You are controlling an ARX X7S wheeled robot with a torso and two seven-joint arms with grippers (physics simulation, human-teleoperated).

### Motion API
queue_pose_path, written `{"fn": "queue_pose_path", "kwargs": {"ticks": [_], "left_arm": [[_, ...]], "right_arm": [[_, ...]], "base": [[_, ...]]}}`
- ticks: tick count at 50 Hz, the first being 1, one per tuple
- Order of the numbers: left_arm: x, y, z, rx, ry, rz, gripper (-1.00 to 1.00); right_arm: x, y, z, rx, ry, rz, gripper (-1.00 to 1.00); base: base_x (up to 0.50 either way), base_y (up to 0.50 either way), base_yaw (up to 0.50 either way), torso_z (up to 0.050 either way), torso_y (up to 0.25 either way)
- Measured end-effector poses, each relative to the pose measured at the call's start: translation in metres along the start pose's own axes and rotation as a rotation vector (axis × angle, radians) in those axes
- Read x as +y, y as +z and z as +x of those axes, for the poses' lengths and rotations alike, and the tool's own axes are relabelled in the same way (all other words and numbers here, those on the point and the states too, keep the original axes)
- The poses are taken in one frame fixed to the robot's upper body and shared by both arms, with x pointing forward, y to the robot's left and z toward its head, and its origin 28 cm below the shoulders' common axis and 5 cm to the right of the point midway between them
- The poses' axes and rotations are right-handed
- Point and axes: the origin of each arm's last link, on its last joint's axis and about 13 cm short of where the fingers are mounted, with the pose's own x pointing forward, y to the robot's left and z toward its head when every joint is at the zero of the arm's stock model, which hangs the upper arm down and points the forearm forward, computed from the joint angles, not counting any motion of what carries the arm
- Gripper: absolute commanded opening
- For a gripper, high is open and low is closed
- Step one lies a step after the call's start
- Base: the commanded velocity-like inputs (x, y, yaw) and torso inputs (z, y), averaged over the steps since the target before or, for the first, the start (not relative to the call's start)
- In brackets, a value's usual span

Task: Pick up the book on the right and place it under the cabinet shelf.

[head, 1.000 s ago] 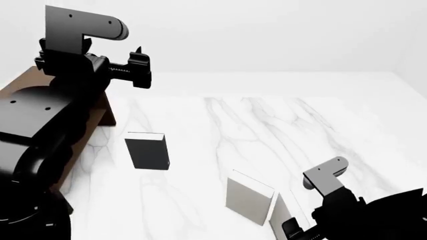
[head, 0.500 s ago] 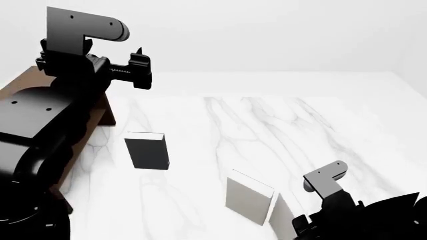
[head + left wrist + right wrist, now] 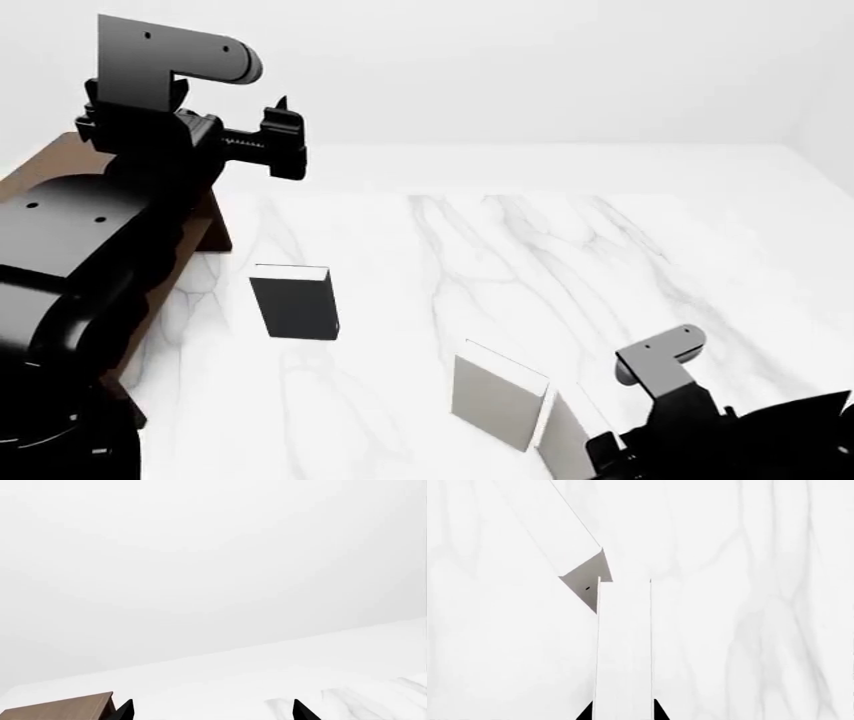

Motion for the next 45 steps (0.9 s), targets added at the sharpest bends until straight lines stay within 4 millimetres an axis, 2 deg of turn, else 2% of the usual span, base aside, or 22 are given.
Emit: {"fn": "queue_pose_path", "kwargs": {"ticks": [8,15,32,45], "left_arm": [[-0.001,0.0,0.0,-0.001,-0.004,0.0,1.0],[-0.001,0.0,-0.001,-0.008,-0.025,-0.002,1.0],[-0.002,0.006,-0.016,-0.068,-0.198,0.012,1.0],[-0.005,0.011,-0.022,-0.109,-0.348,0.055,1.0]], "right_arm": [[-0.003,-0.002,-0.005,0.011,-0.014,0.012,-1.0],[-0.009,0.004,-0.02,-0.012,-0.043,0.017,-1.0],[-0.027,0.026,-0.083,-0.186,-0.141,-0.022,-1.0],[-0.035,0.049,-0.126,-0.351,-0.247,-0.254,-1.0]], "base": [[0.0,0.0,0.0,0.0,0.0],[0.0,0.0,0.0,0.0,0.0],[0.0,0.0,0.0,0.0,0.001],[0.0,0.0,0.0,0.0,0.001]]}}
